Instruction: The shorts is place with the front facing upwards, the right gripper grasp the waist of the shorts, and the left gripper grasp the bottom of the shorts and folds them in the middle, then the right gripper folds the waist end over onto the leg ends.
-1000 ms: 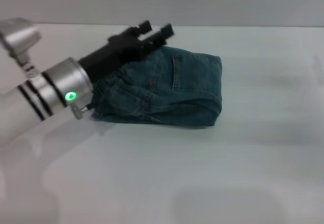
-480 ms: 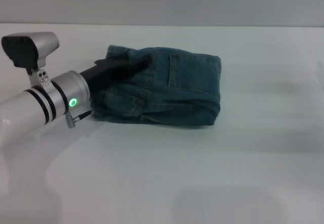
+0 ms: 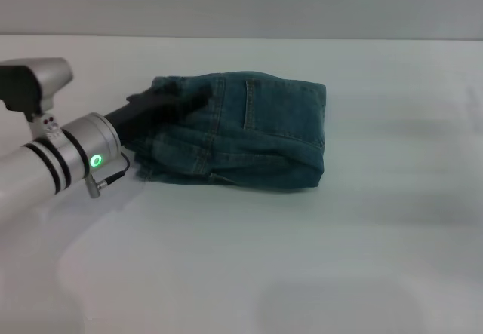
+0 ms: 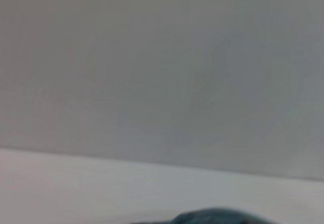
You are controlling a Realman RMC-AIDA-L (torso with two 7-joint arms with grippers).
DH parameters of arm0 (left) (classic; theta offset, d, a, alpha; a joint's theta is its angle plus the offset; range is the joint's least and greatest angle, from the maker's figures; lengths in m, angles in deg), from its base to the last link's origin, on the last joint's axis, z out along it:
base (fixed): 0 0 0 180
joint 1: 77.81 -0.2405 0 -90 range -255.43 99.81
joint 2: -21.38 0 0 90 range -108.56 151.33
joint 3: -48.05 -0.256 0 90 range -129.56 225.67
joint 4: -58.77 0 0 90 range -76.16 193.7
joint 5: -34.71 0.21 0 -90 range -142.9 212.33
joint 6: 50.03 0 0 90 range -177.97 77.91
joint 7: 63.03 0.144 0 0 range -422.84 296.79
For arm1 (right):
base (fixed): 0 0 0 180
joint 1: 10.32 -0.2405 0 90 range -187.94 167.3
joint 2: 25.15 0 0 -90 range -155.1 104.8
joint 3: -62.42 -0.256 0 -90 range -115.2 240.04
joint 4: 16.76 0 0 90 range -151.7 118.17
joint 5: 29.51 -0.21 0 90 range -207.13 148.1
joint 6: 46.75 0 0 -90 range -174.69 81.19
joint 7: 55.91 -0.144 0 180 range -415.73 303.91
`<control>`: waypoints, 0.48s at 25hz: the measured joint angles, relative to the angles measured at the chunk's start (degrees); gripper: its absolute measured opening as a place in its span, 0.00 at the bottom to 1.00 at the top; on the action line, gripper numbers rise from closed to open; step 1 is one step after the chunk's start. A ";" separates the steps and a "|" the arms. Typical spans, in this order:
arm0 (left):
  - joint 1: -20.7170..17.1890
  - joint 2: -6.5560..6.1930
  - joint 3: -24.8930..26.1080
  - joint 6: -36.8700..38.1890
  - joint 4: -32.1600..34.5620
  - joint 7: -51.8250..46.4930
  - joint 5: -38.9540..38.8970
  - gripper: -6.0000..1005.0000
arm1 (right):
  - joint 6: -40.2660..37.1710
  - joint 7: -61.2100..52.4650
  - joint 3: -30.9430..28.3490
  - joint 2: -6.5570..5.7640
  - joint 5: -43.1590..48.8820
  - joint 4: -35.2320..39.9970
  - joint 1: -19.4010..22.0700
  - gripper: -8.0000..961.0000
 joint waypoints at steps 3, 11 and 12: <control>-2.10 -0.16 0.03 6.04 1.96 0.14 -1.67 0.80 | -0.12 -0.01 0.12 0.00 0.00 0.00 -0.18 0.51; -13.19 -0.49 1.01 31.15 4.95 17.13 -20.68 0.80 | -1.86 -0.04 -0.62 0.00 -0.85 -1.47 -0.61 0.51; -14.91 -0.44 1.85 33.80 4.70 20.68 -23.73 0.80 | -2.05 -0.04 -0.68 0.00 -1.27 -1.51 -0.62 0.51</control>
